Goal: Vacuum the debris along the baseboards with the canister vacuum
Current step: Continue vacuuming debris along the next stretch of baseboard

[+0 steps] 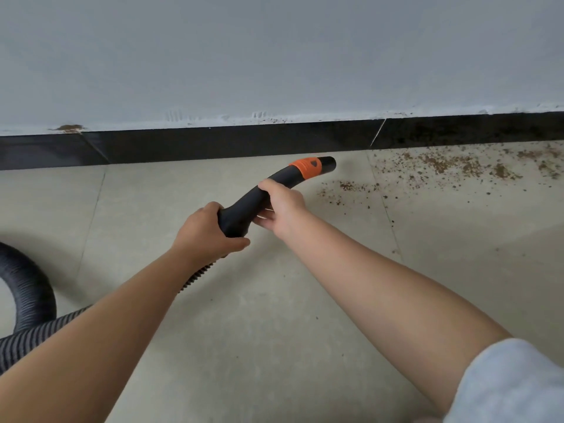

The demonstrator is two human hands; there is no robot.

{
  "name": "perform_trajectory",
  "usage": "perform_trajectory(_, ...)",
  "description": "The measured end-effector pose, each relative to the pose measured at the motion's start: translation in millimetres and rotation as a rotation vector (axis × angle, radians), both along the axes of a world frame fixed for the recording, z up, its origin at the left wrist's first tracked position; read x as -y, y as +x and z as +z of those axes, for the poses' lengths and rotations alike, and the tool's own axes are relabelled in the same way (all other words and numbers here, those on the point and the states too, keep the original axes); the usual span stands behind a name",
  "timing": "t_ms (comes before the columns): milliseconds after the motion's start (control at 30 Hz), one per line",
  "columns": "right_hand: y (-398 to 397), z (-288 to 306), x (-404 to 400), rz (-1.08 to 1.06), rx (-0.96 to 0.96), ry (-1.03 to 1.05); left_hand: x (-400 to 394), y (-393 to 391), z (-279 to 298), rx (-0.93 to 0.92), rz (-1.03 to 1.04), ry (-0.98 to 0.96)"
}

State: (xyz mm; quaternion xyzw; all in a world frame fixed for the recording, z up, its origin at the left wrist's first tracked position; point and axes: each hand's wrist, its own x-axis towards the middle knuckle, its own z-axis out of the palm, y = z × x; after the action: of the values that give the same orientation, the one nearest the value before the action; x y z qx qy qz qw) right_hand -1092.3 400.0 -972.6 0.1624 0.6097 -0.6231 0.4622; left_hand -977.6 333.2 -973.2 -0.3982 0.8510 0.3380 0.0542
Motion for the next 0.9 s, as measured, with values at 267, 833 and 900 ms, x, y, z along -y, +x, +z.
perform_trajectory(267,35.8,-4.8,9.4,0.045,0.146,-0.057,20.6,41.2,-1.4,0.068,-0.009,-0.003)
perform_trajectory(833,-30.5,-8.8,-51.6,-0.127,0.053,0.020,-36.5,-40.5,-9.2,0.064,-0.150,-0.017)
perform_trajectory(900,-37.4,-10.6,-58.6,-0.156,0.040,0.030,-43.0,-48.6,-10.3,0.059,-0.168,-0.011)
